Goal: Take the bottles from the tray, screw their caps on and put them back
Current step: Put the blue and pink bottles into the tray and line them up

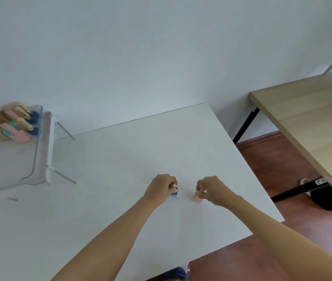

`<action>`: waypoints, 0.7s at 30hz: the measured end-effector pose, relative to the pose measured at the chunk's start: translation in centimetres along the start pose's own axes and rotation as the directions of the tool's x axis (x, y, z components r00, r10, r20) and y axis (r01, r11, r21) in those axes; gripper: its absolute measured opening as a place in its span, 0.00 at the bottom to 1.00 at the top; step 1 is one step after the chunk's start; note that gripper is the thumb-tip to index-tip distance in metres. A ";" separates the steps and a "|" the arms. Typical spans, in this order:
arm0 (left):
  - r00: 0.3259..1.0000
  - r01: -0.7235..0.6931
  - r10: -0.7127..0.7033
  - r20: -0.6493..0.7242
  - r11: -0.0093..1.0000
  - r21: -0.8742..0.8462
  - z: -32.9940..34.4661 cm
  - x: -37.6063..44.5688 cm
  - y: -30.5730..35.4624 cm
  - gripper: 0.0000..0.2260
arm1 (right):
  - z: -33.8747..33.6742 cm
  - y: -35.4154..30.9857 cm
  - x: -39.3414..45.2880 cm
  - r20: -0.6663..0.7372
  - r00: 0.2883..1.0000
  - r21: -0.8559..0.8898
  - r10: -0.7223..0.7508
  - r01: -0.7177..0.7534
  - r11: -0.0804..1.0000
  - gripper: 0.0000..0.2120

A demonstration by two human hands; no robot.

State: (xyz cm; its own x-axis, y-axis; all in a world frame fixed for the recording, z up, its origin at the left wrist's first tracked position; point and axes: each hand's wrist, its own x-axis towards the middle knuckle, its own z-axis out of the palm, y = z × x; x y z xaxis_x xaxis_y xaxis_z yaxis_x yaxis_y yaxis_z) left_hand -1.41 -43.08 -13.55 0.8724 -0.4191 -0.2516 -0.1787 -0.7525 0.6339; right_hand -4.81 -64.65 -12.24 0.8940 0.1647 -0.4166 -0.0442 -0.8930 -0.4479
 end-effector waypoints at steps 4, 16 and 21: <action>0.999 0.029 -0.031 -0.041 0.998 -0.048 -1.4 -0.8 -0.9 0.06 | -0.2 -1.1 0.5 -0.034 0.999 -0.047 -0.022 0.021 0.999 0.07; 0.934 0.027 -0.074 -0.351 0.990 -0.136 -17.2 -7.5 -6.2 0.06 | -5.8 -16.9 4.4 -0.189 0.942 -0.031 -0.278 0.277 0.960 0.05; 0.836 0.051 -0.107 -0.538 0.992 -0.118 -26.1 -11.7 -10.3 0.08 | -7.1 -25.7 6.1 -0.230 0.898 -0.029 -0.375 0.379 0.925 0.08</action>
State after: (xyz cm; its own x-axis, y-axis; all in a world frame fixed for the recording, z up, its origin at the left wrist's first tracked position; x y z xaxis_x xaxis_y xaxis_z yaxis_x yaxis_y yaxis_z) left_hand 2.09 -17.17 1.90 0.9933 0.0032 0.1152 -0.0791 -0.7078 0.7020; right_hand 4.93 -43.65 2.36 0.9218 0.3870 -0.0244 0.3112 -0.7758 -0.5489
